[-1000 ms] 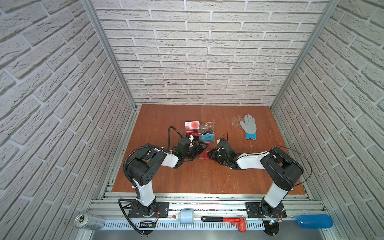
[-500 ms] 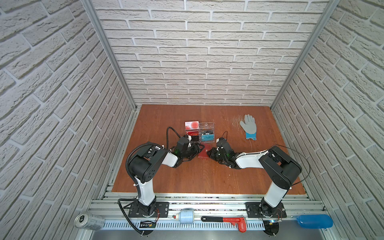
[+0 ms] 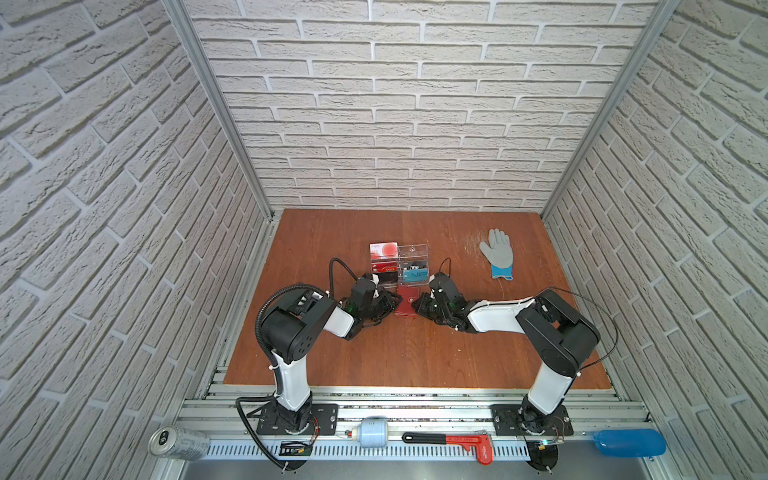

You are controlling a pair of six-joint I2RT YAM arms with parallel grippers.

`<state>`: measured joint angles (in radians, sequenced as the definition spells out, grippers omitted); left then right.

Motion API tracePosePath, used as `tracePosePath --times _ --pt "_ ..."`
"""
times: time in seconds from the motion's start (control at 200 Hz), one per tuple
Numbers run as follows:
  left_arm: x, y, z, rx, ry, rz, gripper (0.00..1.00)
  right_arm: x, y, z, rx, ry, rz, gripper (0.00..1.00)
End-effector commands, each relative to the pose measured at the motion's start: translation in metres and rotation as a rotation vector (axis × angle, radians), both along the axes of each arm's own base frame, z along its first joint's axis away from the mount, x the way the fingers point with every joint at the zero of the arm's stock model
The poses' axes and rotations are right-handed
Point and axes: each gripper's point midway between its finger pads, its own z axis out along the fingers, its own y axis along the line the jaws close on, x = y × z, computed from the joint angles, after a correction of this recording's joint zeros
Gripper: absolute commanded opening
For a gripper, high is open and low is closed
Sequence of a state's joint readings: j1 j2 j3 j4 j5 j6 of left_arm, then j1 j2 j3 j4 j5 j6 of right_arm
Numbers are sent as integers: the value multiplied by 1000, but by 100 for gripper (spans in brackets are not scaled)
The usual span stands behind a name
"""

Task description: Take the credit cards out of the card holder

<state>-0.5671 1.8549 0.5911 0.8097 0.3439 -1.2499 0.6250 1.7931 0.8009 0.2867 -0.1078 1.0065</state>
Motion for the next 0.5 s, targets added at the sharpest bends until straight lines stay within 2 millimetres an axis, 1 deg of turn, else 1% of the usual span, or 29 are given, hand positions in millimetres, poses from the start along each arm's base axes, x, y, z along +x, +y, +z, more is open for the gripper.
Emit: tracePosePath --times 0.0,0.07,0.155,0.21,0.315,0.41,0.495 --pt "-8 -27 30 -116 -92 -108 17 -6 31 9 67 -4 115 16" --pt "-9 -29 32 -123 -102 -115 11 -5 32 10 66 -6 120 17" --pt "-9 -29 33 -125 -104 -119 0 -5 33 11 61 -7 128 18" --pt "-9 -29 35 -127 -112 -122 0 -5 32 13 54 -9 135 18" --pt "-10 -29 36 -108 -112 -131 0 -5 28 20 24 -18 145 23" --pt "-9 -26 37 -67 -117 -138 0 -7 21 33 -14 -31 159 28" --pt "-9 -23 39 -20 -127 -140 0 -9 10 48 -52 -51 168 34"
